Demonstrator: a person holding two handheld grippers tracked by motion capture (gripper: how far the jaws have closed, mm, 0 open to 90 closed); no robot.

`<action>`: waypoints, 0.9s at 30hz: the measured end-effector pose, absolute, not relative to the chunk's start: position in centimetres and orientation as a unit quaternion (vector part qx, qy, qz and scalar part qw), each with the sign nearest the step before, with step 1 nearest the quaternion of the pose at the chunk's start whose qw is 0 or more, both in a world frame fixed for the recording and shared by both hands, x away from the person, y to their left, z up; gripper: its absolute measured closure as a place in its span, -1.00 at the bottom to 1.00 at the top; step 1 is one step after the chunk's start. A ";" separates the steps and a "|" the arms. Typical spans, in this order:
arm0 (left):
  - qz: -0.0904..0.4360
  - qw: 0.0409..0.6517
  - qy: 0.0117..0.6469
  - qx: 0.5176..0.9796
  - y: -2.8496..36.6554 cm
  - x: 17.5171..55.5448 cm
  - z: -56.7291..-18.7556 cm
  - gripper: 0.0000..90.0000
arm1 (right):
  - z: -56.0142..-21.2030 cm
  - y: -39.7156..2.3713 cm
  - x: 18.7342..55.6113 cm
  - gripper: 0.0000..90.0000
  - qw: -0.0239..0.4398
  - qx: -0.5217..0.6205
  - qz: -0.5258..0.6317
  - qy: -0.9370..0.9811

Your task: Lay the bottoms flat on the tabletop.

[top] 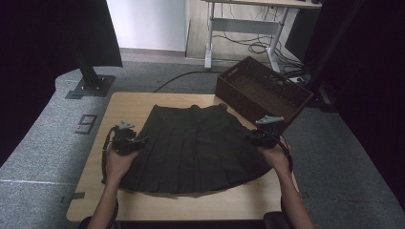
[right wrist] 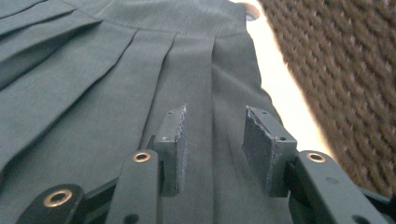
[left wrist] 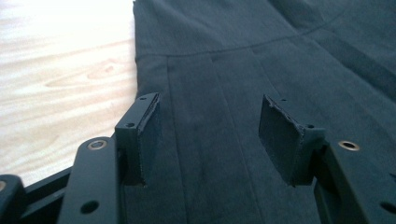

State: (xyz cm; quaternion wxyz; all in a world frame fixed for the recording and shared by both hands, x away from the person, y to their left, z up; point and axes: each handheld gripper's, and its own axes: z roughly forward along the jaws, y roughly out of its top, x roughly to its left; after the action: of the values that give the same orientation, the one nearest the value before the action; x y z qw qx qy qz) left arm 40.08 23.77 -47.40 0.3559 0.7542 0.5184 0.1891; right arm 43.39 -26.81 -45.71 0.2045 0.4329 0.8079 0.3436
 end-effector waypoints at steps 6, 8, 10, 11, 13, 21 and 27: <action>0.186 0.336 0.511 0.769 23.9 38.8 -48.3 -0.19 | -46.8 -27.9 41.7 0.32 0.179 0.441 0.349 0.807; 0.185 0.331 0.515 0.769 24.2 38.6 -48.7 -0.19 | -47.2 -27.9 41.1 0.34 0.170 0.444 0.354 0.806; 0.180 0.333 0.518 0.767 24.6 38.2 -49.1 -0.17 | -47.7 -27.7 40.2 0.37 0.161 0.441 0.357 0.808; 0.172 0.341 0.512 0.769 24.6 37.9 -49.3 -0.16 | -47.9 -27.6 39.9 0.39 0.158 0.438 0.360 0.809; 0.167 0.344 0.505 0.774 24.3 37.3 -49.5 -0.16 | -48.2 -27.1 38.9 0.41 0.148 0.429 0.367 0.812; 0.131 0.375 0.459 0.794 21.9 33.7 -49.8 -0.19 | -49.4 -25.3 35.7 0.32 0.128 0.409 0.370 0.824; 0.105 0.391 0.415 0.815 18.7 30.4 -49.8 -0.23 | -49.1 -23.5 33.2 0.26 0.108 0.385 0.384 0.832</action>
State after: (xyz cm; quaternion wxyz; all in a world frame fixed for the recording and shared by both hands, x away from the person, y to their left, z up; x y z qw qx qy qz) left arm 30.42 18.66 -49.77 0.3907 0.8148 0.4152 0.1049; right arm 33.20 -23.50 -49.10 0.1077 0.3849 0.8324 0.3839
